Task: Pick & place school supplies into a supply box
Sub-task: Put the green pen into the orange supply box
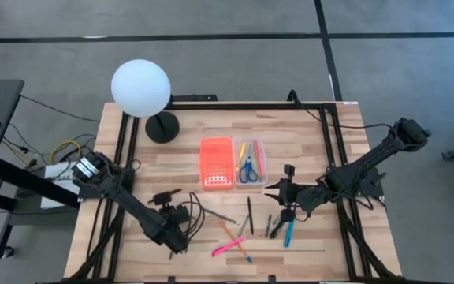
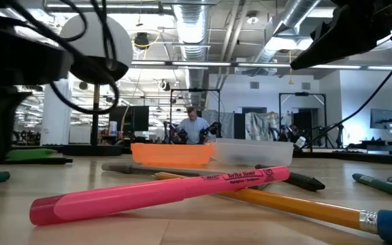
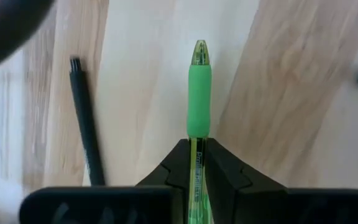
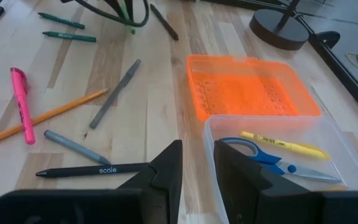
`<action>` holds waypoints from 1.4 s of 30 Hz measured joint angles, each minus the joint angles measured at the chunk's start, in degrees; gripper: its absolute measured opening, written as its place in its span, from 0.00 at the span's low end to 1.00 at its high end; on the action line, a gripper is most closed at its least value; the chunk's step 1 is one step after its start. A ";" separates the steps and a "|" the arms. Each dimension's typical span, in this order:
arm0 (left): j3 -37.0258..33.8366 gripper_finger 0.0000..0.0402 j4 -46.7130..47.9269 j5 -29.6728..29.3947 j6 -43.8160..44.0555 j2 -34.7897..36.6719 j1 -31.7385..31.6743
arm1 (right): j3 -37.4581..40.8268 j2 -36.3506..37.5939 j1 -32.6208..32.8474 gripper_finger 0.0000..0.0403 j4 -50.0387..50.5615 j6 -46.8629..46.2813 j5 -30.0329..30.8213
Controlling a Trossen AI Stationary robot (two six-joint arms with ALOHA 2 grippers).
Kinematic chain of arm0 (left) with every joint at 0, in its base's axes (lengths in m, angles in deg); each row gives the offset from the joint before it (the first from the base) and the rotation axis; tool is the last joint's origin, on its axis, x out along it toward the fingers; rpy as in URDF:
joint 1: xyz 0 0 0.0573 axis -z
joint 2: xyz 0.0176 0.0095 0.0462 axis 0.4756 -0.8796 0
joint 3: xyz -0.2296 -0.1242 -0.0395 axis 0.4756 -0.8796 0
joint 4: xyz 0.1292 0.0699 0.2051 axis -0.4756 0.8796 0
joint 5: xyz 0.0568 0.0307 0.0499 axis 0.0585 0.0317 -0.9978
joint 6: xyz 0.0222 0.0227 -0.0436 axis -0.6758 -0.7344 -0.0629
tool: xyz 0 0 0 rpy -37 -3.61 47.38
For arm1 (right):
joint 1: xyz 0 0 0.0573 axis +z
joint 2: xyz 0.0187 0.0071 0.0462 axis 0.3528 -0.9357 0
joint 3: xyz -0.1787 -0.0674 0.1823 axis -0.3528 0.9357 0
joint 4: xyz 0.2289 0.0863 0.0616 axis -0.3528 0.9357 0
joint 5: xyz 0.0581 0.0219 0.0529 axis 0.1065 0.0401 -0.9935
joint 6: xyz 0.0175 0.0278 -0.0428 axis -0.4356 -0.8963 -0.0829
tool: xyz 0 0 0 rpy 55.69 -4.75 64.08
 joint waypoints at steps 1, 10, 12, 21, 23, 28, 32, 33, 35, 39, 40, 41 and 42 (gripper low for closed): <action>0.02 0.05 -0.20 -0.20 -0.28 0.00 -0.15 | 0.00 0.00 0.00 0.21 0.06 0.02 0.00; 1.27 0.05 -0.15 -2.59 -5.30 0.11 -2.45 | 0.00 0.00 0.00 0.21 0.38 0.02 0.00; 2.82 0.05 -0.19 -4.26 -7.66 0.16 -3.22 | 0.00 0.00 0.00 0.21 0.60 0.00 0.00; 13.25 0.05 0.11 -18.20 -23.88 0.28 -8.03 | 0.00 0.00 0.00 0.21 0.61 0.02 0.01; 14.67 0.05 -1.76 -22.35 -28.36 0.33 -9.79 | 0.00 0.00 0.00 0.21 0.77 -0.05 0.02; 15.66 0.05 -10.94 -25.26 -39.33 0.33 -16.48 | 0.03 0.00 0.00 0.21 2.89 -2.06 0.12; 15.66 0.05 -20.21 -23.05 -45.89 0.33 -22.78 | 0.07 0.00 -0.02 0.21 3.81 -2.47 0.17; 15.66 0.05 -22.80 -22.74 -47.15 0.33 -24.29 | 0.07 0.00 -0.02 0.21 3.80 -2.47 0.23; 15.66 0.05 -28.17 -21.26 -49.51 0.33 -27.37 | 0.07 0.00 -0.02 0.21 3.80 -2.47 0.37; 15.66 0.05 -37.79 -10.30 -51.99 0.33 -33.78 | 0.07 0.00 -0.02 0.21 3.91 -2.47 0.42; 15.66 0.05 -39.61 -6.87 -52.20 0.33 -35.25 | 0.07 0.00 -0.02 0.21 4.08 -2.49 0.44; 15.66 0.05 -41.07 -4.22 -52.22 0.32 -36.65 | 0.07 0.00 -0.02 0.21 4.27 -2.49 0.46; 15.66 0.05 -42.74 -2.12 -52.23 0.18 -37.89 | 0.07 0.00 -0.02 0.21 4.44 -2.54 0.46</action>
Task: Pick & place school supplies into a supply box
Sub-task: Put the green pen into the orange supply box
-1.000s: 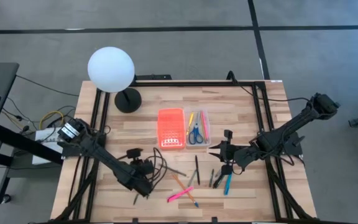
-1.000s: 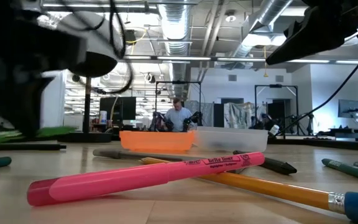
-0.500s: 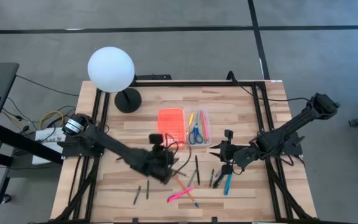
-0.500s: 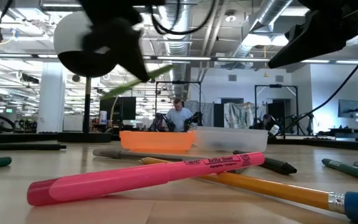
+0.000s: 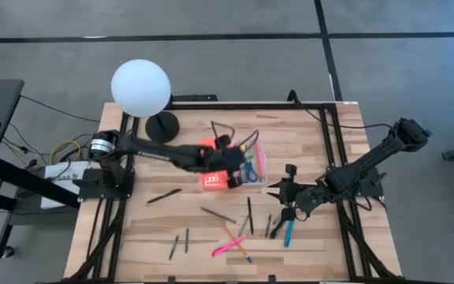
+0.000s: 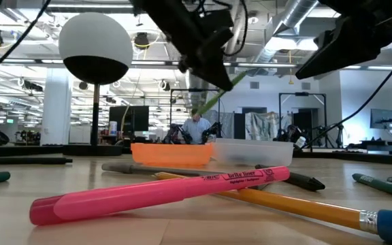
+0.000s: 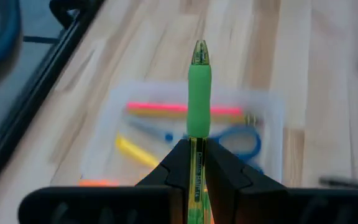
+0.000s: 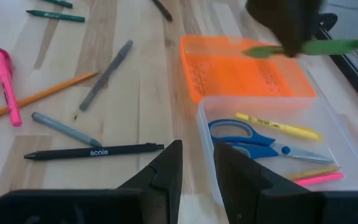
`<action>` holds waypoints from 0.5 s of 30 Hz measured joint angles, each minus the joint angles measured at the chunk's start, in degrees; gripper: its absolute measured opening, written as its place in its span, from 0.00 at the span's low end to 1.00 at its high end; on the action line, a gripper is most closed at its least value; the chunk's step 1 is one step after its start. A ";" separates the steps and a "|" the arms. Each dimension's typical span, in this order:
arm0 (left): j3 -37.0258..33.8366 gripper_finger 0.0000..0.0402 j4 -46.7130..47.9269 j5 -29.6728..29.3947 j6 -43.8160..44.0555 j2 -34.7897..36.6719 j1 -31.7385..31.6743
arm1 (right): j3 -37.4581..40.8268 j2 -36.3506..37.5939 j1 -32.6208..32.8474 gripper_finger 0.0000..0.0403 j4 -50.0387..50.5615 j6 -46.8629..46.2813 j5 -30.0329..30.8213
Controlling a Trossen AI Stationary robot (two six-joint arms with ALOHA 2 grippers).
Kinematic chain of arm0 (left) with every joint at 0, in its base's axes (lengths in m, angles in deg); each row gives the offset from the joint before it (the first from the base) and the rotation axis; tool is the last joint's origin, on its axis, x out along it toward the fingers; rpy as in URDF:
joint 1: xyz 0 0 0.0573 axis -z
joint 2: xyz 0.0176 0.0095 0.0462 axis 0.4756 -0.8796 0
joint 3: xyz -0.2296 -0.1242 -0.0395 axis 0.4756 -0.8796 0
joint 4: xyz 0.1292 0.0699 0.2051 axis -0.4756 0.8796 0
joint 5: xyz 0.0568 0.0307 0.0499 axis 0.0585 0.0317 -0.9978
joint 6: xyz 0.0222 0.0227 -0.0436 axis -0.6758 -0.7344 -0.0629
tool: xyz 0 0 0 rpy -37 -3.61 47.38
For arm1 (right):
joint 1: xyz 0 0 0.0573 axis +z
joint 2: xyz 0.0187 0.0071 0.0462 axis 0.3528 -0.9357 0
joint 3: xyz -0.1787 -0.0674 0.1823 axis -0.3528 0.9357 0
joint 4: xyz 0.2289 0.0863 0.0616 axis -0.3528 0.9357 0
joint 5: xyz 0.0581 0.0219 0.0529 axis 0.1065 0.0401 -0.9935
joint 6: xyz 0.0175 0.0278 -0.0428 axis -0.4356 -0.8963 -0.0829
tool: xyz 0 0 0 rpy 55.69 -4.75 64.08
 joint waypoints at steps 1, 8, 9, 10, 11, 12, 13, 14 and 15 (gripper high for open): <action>0.00 0.05 -1.70 1.76 -0.02 -0.14 -1.07 | 0.00 0.00 0.00 0.21 0.10 -0.07 0.00; 0.05 0.05 -8.32 11.54 3.17 -1.82 -7.26 | 0.00 0.00 0.00 0.21 2.39 -1.92 0.11; -0.02 0.05 -8.70 13.03 4.40 -2.67 -8.00 | 0.00 0.00 0.00 0.21 2.64 -2.38 0.24; 0.06 0.05 -10.86 14.92 5.68 -3.70 -8.80 | -0.02 0.00 0.00 0.21 3.01 -2.89 0.26; 0.07 0.05 -11.47 16.81 6.77 -4.49 -9.59 | -0.01 0.00 0.00 0.21 3.44 -3.18 0.36; 0.05 0.05 -11.34 18.42 8.01 -5.49 -10.26 | 0.00 0.00 0.00 0.21 3.56 -3.36 0.74; 0.04 0.05 -12.63 19.82 9.00 -6.59 -10.80 | -0.01 0.00 0.00 0.21 3.59 -3.44 1.22; 0.04 0.05 -13.01 21.04 9.63 -7.68 -11.36 | -0.02 0.00 0.00 0.21 3.83 -3.48 1.38; -0.02 0.05 -12.99 21.78 10.15 -8.51 -11.78 | 0.00 0.00 0.00 0.21 4.05 -3.48 1.38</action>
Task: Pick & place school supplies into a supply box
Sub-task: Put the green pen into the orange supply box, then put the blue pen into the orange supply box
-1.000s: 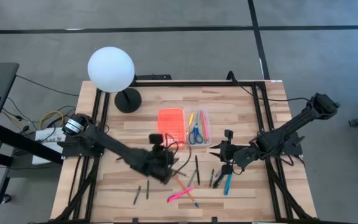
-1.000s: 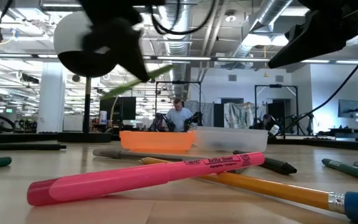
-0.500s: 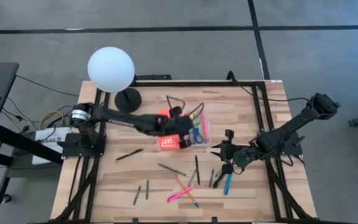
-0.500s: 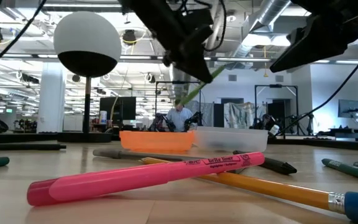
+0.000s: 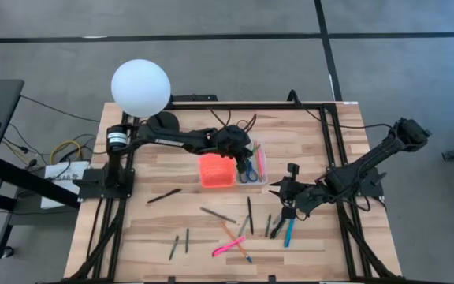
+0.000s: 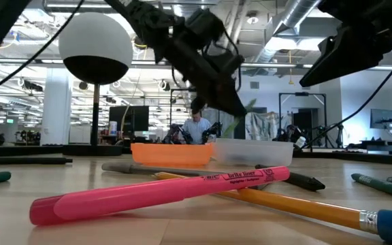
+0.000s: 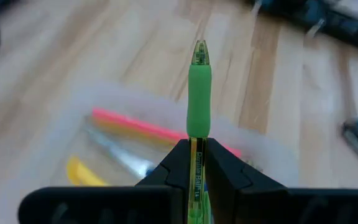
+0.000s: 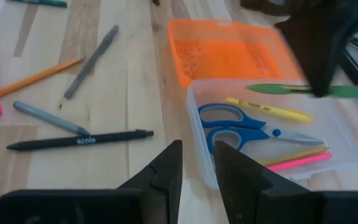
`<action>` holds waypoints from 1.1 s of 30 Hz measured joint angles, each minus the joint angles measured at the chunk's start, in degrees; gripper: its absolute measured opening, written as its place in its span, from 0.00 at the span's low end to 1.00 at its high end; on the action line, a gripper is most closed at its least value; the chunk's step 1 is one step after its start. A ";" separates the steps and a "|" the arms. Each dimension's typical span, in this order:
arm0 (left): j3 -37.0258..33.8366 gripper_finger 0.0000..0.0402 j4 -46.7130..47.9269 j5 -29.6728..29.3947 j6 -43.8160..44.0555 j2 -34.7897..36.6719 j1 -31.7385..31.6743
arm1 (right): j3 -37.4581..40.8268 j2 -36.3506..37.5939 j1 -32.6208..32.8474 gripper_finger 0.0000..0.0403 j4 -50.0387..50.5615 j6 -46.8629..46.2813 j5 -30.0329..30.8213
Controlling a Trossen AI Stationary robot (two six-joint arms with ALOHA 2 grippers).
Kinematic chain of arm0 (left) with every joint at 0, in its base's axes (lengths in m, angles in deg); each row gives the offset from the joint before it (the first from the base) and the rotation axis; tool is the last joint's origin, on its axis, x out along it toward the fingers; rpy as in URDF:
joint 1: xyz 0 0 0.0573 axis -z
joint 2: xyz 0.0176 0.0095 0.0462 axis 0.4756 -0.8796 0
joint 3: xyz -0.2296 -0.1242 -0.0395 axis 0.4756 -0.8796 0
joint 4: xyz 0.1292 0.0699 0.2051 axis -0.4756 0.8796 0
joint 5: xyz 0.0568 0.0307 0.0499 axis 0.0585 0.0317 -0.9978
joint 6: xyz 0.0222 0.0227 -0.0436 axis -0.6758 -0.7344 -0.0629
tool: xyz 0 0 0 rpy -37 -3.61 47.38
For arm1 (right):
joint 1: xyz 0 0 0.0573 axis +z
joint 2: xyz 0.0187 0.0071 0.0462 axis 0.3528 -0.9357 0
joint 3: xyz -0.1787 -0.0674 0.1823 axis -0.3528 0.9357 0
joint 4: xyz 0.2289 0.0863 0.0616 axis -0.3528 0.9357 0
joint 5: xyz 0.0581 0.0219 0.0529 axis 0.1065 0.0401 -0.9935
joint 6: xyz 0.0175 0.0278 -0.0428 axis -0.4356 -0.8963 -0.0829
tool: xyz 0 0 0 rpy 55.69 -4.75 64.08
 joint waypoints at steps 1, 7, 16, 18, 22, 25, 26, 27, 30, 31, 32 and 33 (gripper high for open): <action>0.00 0.05 -0.50 0.59 0.36 -0.52 -0.40 | 0.00 0.00 0.00 0.21 -0.03 -0.02 0.00; -0.07 0.06 -1.28 1.69 2.39 -2.70 -1.74 | 0.00 0.00 0.00 0.21 0.39 -0.55 0.00; 0.02 0.20 -0.27 0.79 2.63 -3.10 -2.06 | -0.01 0.00 0.00 0.21 0.63 -1.01 -0.01; 0.02 0.25 -0.39 0.88 2.63 -3.08 -2.06 | 0.00 0.00 0.00 0.21 0.52 -1.02 -0.03; 0.02 0.34 -0.41 0.99 1.65 -3.08 -2.06 | 0.00 0.00 0.00 0.21 0.58 -1.05 -0.03; 0.02 0.40 -0.64 3.48 -0.46 -2.54 -2.08 | 0.00 0.00 0.00 0.21 0.68 -1.02 -0.03; 0.02 0.41 -1.17 4.92 -1.27 -2.21 -2.06 | -0.02 0.00 0.00 0.21 0.81 -1.02 0.00; 0.02 0.42 -1.29 6.51 -2.06 -1.65 -2.04 | -0.01 0.00 0.00 0.21 1.01 -1.02 0.03; 0.02 0.44 -0.05 9.74 -4.20 0.29 -1.55 | 0.17 0.00 0.00 0.21 1.33 -1.11 0.11; 0.02 0.44 1.12 10.07 -4.84 1.31 -1.22 | 0.52 0.02 0.00 0.21 1.35 -1.35 0.15; 0.02 0.44 2.63 10.01 -5.70 2.48 -0.77 | 0.96 0.02 0.00 0.21 1.52 -1.84 0.10; 0.02 0.44 4.57 9.68 -6.73 3.76 -0.13 | 1.54 0.02 0.00 0.21 1.64 -2.53 -0.03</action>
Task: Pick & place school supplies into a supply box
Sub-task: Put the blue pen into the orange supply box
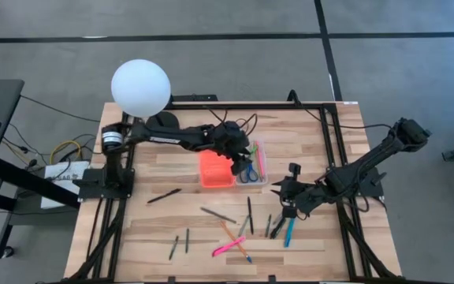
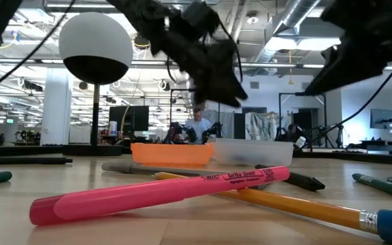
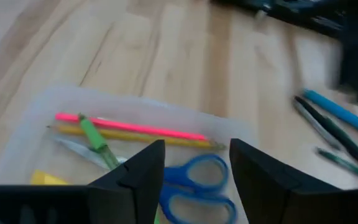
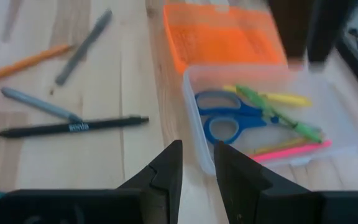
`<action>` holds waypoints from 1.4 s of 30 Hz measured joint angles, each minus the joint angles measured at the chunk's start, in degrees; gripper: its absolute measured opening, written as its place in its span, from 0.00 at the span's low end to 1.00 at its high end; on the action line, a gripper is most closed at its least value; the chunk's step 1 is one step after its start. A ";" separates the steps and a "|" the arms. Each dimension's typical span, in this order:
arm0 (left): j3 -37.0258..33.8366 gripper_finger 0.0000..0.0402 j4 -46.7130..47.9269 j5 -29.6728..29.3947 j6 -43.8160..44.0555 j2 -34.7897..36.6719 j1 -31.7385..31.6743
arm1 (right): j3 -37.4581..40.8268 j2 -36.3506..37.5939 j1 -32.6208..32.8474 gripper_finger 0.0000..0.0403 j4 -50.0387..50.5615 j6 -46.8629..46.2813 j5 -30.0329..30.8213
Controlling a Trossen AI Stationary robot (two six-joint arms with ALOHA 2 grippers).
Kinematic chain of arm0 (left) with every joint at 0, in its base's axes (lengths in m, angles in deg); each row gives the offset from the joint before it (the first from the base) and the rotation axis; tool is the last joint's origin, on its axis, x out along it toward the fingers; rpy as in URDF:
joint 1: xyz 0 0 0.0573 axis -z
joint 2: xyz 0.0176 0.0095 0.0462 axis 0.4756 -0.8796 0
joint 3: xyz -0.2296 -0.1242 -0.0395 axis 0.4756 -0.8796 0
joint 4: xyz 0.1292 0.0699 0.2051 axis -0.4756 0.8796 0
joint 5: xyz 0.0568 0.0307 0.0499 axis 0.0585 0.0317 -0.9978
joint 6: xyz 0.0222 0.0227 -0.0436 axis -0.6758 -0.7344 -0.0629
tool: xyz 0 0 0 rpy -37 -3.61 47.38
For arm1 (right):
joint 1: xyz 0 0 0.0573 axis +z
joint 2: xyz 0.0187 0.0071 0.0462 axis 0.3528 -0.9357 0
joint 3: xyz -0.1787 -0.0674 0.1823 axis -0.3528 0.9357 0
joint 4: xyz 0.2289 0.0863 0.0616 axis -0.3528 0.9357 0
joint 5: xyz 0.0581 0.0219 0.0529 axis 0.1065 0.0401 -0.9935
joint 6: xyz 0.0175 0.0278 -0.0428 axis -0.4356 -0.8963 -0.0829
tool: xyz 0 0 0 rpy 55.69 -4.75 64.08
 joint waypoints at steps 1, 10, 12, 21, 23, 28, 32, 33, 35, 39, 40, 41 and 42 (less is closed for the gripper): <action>0.05 0.43 1.71 -0.61 -1.04 1.27 0.75 | 0.60 0.00 0.00 0.21 0.00 -0.76 -0.10; 0.04 0.40 24.36 -23.99 -6.11 10.41 15.22 | 4.74 -0.02 0.59 0.21 -1.36 -7.74 -10.99; 0.04 0.40 27.74 -30.18 -6.10 11.11 19.10 | 5.18 -0.02 1.67 0.21 -1.38 -8.94 -13.58; -0.88 0.39 38.16 -50.32 1.56 11.49 32.45 | 4.92 0.00 8.36 0.21 -1.59 -18.17 -19.72; -2.13 0.39 39.00 -54.81 3.59 11.33 34.04 | 4.93 0.00 10.20 0.21 -1.34 -21.35 -20.44; -5.62 0.39 38.37 -59.74 9.19 11.33 35.73 | 4.91 0.00 14.68 0.21 -1.45 -29.63 -19.84; -8.27 0.39 37.47 -60.38 14.45 11.33 35.95 | 4.91 0.00 17.34 0.21 -1.45 -33.03 -17.39; -9.17 0.39 37.12 -60.81 15.18 11.33 36.13 | 4.91 0.00 17.85 0.21 -1.45 -33.01 -17.04; -10.74 0.39 36.63 -61.56 16.83 11.33 36.67 | 4.91 -0.03 18.98 0.21 -1.45 -31.49 -16.49; -13.62 0.39 36.77 -61.70 20.70 11.33 37.52 | 4.89 -3.20 19.95 0.21 -3.90 -25.02 -16.52; -14.16 0.39 36.74 -61.82 21.56 11.33 37.79 | 4.89 -4.56 19.91 0.21 -5.52 -22.77 -16.78; -14.56 0.39 36.80 -61.92 22.25 11.33 38.01 | 4.89 -6.06 19.89 0.21 -7.24 -20.42 -17.57; -14.86 0.39 36.80 -62.01 22.77 11.33 38.34 | 4.89 -7.47 19.76 0.21 -8.71 -18.38 -18.66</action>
